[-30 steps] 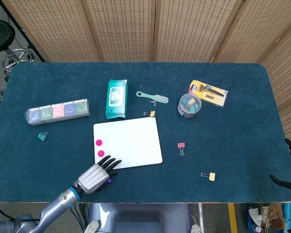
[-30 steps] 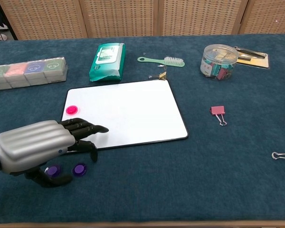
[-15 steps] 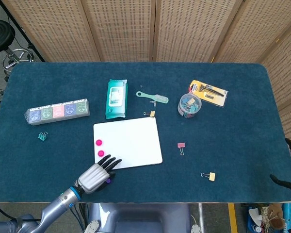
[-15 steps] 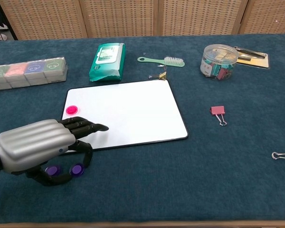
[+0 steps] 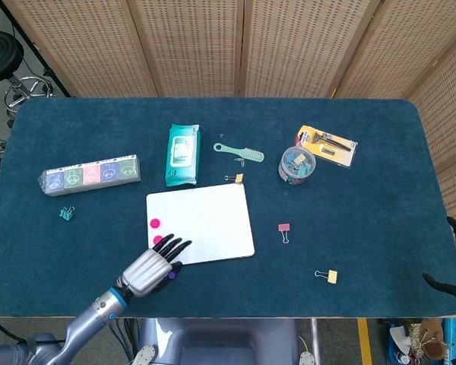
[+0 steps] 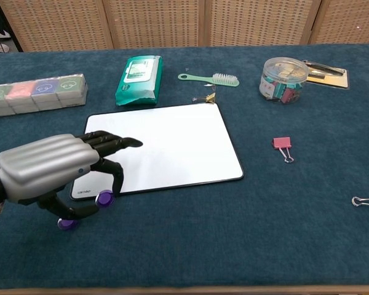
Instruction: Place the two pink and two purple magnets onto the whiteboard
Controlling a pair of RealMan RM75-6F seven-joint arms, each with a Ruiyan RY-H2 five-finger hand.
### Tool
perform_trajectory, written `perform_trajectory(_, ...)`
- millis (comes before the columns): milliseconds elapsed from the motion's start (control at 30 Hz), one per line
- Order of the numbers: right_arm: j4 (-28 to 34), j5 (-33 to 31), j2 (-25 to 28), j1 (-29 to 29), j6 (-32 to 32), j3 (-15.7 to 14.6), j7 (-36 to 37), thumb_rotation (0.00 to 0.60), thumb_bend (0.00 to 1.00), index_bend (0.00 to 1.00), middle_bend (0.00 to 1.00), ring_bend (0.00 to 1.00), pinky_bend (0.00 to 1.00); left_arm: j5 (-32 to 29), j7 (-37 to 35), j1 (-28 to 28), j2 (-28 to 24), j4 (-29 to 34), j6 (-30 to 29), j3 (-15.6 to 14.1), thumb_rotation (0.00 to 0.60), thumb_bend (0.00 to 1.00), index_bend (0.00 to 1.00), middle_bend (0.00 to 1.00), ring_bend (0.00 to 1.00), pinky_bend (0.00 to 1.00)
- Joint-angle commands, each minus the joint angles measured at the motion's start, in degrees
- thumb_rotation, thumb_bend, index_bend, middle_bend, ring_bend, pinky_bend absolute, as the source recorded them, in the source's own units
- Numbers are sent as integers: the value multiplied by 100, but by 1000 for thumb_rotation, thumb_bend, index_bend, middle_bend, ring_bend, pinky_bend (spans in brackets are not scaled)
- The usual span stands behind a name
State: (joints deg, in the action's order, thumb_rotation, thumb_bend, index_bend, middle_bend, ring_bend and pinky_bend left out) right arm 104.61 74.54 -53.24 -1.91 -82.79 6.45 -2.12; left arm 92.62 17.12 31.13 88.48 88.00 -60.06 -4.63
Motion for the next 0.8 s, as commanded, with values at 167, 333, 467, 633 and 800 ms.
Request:
perform_trajectory(167,5,0,6,0,7,-3,9,600,0,0,0,0,0,-597,25,203,-12,0,180,563,600,362,576,0,0,0)
perform_trajectory(333,-4,-15,4,-6,21,0,14,600,0,0,0,0,0,-1094,-18,399,235,-395,457,898,600,362,576,0,0,0)
perform_trajectory(467,-7,-17,1,-8,25,-1,10,600,0,0,0,0,0,-1298,37,474,431,-654,510,1024,600,362,576,0,0,0)
perform_trajectory(633,-20,-43,1,-10,30,9,20,600,0,0,0,0,0,-1580,13,627,721,-959,681,1165,600,362,576,0,0,0)
perform_trajectory(800,-22,-52,11,-7,36,11,43,600,0,0,0,0,0,-1678,81,672,800,-1047,713,1153,600,363,576,0,0,0)
